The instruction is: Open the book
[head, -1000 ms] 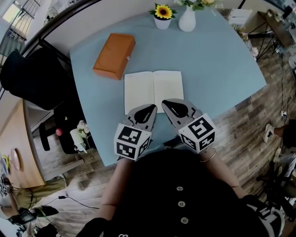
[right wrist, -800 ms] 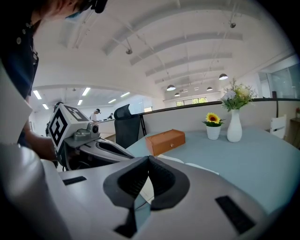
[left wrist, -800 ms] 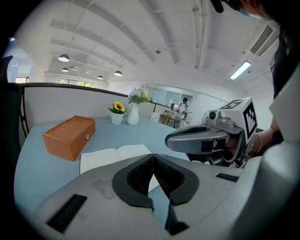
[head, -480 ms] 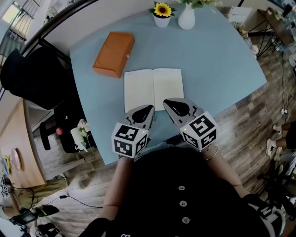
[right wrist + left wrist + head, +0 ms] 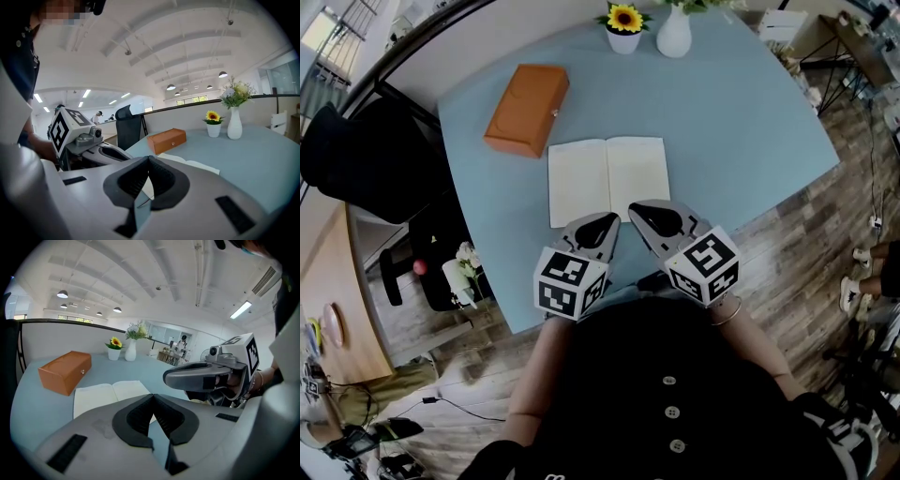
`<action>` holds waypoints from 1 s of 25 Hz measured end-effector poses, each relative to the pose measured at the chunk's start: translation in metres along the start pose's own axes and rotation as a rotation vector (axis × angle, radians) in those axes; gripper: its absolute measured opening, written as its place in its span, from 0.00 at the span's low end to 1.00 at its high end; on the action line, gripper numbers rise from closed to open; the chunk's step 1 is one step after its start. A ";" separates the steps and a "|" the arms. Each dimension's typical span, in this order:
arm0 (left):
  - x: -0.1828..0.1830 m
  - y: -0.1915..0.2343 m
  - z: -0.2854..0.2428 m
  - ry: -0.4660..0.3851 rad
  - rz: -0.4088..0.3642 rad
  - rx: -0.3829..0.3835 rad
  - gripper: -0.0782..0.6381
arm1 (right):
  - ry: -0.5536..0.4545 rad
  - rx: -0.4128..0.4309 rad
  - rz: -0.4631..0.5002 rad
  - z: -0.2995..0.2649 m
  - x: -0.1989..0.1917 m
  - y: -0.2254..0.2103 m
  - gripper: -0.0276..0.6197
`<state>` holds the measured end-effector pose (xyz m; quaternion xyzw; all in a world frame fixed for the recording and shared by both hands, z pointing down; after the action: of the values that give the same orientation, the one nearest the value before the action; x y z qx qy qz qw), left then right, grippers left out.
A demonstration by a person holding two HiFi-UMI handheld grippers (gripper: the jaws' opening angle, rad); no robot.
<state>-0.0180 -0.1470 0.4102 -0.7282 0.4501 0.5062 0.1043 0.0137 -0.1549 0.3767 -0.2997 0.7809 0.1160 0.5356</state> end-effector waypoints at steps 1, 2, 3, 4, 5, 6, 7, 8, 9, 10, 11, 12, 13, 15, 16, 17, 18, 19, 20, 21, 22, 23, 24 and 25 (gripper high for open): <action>-0.001 -0.001 -0.001 0.005 0.001 -0.005 0.13 | -0.001 -0.004 0.002 0.000 0.000 0.000 0.04; -0.002 -0.002 -0.001 0.008 0.000 -0.009 0.13 | -0.001 -0.006 0.003 0.000 0.000 -0.001 0.04; -0.002 -0.003 -0.002 0.010 -0.001 -0.011 0.13 | 0.000 -0.007 0.003 0.000 0.000 -0.001 0.04; -0.002 -0.003 -0.002 0.011 -0.002 -0.012 0.13 | 0.002 -0.007 0.004 0.000 -0.001 0.000 0.04; -0.002 -0.004 -0.003 0.011 -0.003 -0.011 0.13 | 0.004 -0.005 0.005 0.000 -0.001 0.000 0.04; -0.002 -0.004 -0.003 0.011 -0.004 -0.011 0.13 | 0.006 -0.004 0.006 0.000 -0.001 0.000 0.04; -0.002 -0.004 -0.003 0.011 -0.004 -0.010 0.13 | 0.008 -0.002 0.009 0.000 -0.002 0.000 0.04; -0.002 -0.003 -0.003 0.011 -0.005 -0.009 0.13 | 0.010 -0.001 0.012 -0.001 -0.002 0.000 0.04; -0.002 -0.003 -0.004 0.012 -0.005 -0.008 0.13 | 0.012 -0.001 0.013 -0.001 -0.003 0.000 0.04; -0.002 -0.003 -0.004 0.013 -0.004 -0.009 0.13 | 0.013 -0.001 0.012 -0.001 -0.003 0.000 0.04; -0.002 -0.002 -0.004 0.014 -0.003 -0.010 0.13 | 0.013 -0.001 0.009 -0.002 -0.004 0.000 0.04; -0.003 -0.002 -0.005 0.015 -0.003 -0.011 0.13 | 0.014 0.000 0.007 -0.002 -0.004 0.000 0.04; -0.003 -0.001 -0.005 0.014 -0.002 -0.012 0.13 | 0.015 0.001 0.007 -0.002 -0.004 0.000 0.04; -0.003 -0.001 -0.004 0.014 -0.002 -0.012 0.13 | 0.020 0.009 0.008 -0.002 -0.004 0.001 0.04; -0.002 -0.002 -0.004 0.014 -0.004 -0.013 0.13 | 0.022 0.013 0.007 -0.002 -0.004 0.002 0.04; -0.001 -0.003 -0.004 0.014 -0.005 -0.014 0.13 | 0.024 0.015 0.007 -0.002 -0.004 0.002 0.04; -0.001 -0.004 -0.005 0.013 -0.007 -0.015 0.13 | 0.025 0.016 0.007 -0.001 -0.004 0.002 0.04; -0.001 -0.004 -0.005 0.014 -0.008 -0.017 0.13 | 0.026 0.015 0.007 -0.001 -0.004 0.002 0.04; -0.001 -0.005 -0.005 0.015 -0.009 -0.018 0.13 | 0.026 0.015 0.006 0.000 -0.004 0.002 0.04; -0.002 -0.005 -0.005 0.017 -0.010 -0.020 0.13 | 0.027 0.014 0.005 -0.001 -0.004 0.002 0.04; -0.003 -0.005 -0.005 0.020 -0.010 -0.022 0.13 | 0.027 0.014 0.004 -0.001 -0.005 0.002 0.04; -0.004 -0.005 -0.005 0.023 -0.010 -0.024 0.13 | 0.029 0.014 0.002 -0.001 -0.005 0.003 0.04; -0.005 -0.005 -0.005 0.025 -0.011 -0.026 0.13 | 0.031 0.014 0.000 -0.001 -0.006 0.003 0.04; -0.005 -0.005 -0.005 0.027 -0.014 -0.027 0.13 | 0.033 0.015 -0.001 -0.001 -0.007 0.003 0.04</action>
<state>-0.0115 -0.1442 0.4151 -0.7395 0.4395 0.5015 0.0921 0.0131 -0.1507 0.3825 -0.2981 0.7902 0.1049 0.5251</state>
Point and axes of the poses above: the fingertips, and each gripper's own axes: z backward along the fingers, y to its left, x out of its top, the point moved 1 cm from there along z, backward along the fingers, and after that the axes turned 2 degrees about z, right-handed, at the moved point
